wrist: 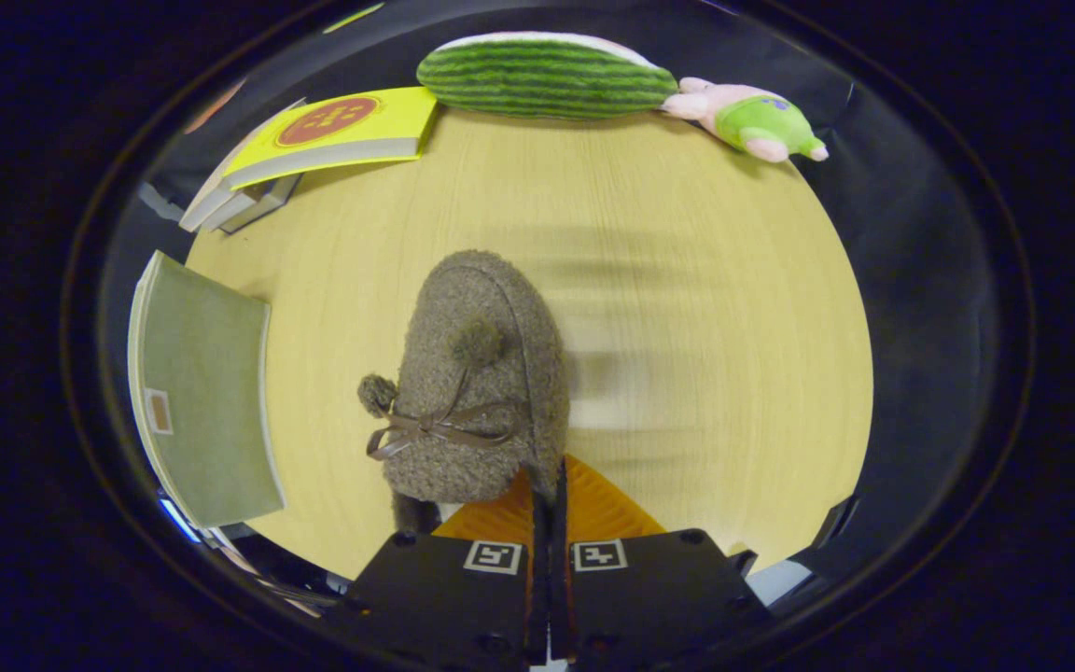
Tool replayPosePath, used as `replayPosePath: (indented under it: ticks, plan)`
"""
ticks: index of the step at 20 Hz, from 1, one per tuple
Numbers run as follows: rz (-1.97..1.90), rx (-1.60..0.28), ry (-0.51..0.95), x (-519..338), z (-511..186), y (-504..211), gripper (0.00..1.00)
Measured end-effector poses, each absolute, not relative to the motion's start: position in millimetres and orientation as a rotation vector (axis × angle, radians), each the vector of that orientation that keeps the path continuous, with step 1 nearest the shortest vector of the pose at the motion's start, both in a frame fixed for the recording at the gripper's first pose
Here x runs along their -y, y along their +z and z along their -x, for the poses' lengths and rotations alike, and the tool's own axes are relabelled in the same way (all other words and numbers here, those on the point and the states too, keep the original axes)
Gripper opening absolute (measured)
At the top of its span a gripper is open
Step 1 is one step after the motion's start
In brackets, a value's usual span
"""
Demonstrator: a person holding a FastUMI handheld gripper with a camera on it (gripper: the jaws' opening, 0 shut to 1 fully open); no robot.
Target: Open the storage box then place both shoes into the box .Put the left shoe in first, then the right shoe, with the right side of both shoes facing outward in a uniform manner.
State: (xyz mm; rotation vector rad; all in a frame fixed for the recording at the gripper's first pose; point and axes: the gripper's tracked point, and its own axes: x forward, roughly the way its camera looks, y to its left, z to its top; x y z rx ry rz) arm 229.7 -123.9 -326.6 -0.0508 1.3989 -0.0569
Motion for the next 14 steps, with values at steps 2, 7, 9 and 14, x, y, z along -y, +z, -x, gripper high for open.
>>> replayPosePath:
  ticks: [2,7,9,14]
  plan:
    - [0.013,-1.363,-0.038,101,-235,-309,0.07]
    - [-0.015,-1.279,-0.063,55,-246,-265,0.07]
    - [-0.032,-1.245,-0.039,26,-248,-249,0.07]
    - [-0.074,-1.209,0.056,-54,-234,-222,0.07]
